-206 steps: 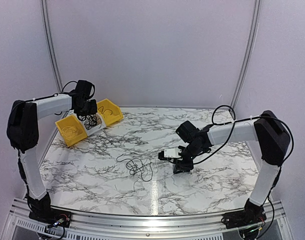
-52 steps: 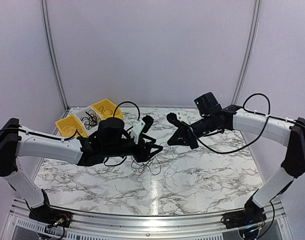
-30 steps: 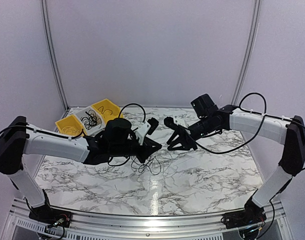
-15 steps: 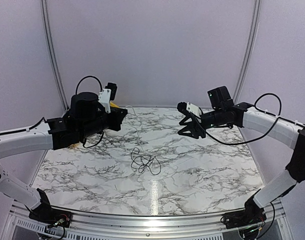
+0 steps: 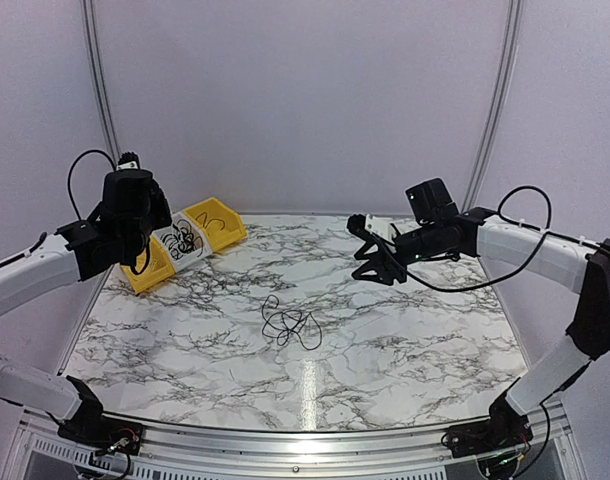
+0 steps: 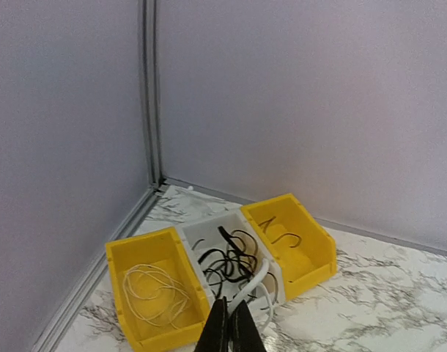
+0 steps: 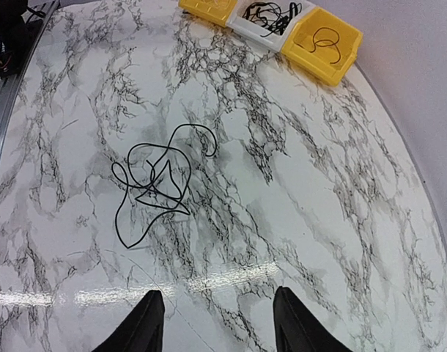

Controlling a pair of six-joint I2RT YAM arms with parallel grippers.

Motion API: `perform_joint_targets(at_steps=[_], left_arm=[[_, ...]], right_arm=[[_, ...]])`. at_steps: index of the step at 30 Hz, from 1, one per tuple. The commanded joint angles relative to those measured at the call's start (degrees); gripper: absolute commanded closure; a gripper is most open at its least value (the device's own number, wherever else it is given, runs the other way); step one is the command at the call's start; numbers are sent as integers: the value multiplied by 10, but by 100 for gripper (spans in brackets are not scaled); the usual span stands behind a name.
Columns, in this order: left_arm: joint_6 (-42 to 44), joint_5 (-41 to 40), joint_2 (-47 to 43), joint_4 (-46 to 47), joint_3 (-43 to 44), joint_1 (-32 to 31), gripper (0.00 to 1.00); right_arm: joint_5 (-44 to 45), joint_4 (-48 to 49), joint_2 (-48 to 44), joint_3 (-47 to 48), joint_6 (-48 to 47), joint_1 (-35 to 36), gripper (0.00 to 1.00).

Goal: Untangle the cables

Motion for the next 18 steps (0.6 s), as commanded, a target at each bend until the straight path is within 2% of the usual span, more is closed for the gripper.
perform_joint_targets(at_steps=[1,18], left_arm=[[0,-37,42,-45,32,59,100],[-18,-37,216,-25,89,222,100]], right_arm=[[16,-7,7,5,-10,11,49],[33,-19,29,7,-24,27,48]])
